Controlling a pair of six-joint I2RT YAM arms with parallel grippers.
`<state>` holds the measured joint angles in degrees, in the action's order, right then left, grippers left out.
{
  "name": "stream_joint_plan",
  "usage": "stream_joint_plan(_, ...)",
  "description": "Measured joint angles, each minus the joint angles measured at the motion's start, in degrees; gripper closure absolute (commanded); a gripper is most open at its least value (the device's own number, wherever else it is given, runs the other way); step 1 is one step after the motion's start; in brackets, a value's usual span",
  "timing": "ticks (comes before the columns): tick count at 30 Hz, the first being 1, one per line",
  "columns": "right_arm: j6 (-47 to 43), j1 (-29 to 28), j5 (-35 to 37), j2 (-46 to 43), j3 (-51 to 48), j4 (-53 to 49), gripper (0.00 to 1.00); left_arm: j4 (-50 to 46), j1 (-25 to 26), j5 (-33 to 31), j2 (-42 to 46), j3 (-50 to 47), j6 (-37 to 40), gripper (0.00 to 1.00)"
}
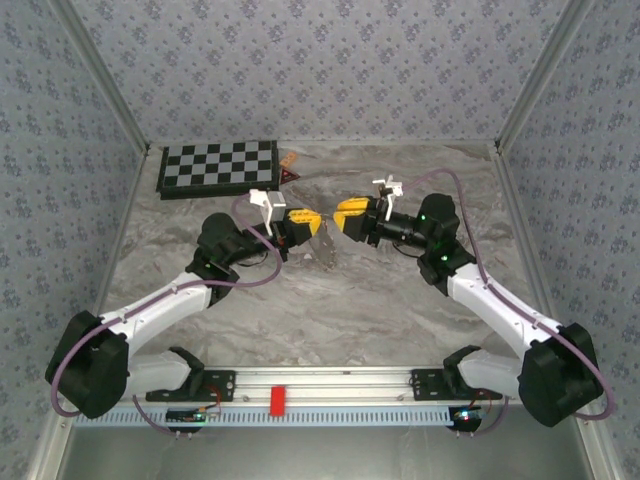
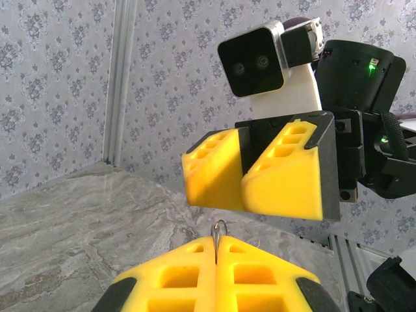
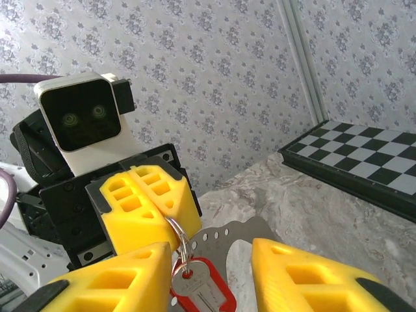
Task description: Put the keys on the keyring
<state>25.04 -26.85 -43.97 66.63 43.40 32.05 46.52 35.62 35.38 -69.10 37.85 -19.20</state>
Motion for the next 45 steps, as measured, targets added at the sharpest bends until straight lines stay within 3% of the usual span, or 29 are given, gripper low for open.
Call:
stream_joint_plan(14, 4.0, 0.1, -3.7, 3.3, 0.0, 4.7, 0.7, 0.0, 0.2, -0.2, 0.1, 0.0, 0.0, 1.0)
stream_joint_plan(27, 3.8, -0.4, -5.0, 3.8, 0.0, 4.3, 0.81, -0.3, 0.2, -0.3, 0.2, -0.1, 0.0, 1.0)
stream_joint_plan(32, 3.3, -0.7, -5.3, 3.8, 0.0, 4.0, 0.93, -0.5, 0.2, -0.3, 0.2, -0.1, 0.0, 1.0)
stream_joint_plan(41, 2.8, -1.3, -5.4, 4.0, 0.0, 3.8, 0.86, -0.5, 0.5, -0.5, 0.2, -0.1, 0.1, 1.0)
stream_joint_plan(45, 2.6, -1.7, -5.4, 4.3, 0.0, 3.7, 0.96, -0.9, 0.8, -0.8, 0.2, -0.1, 0.1, 1.0)
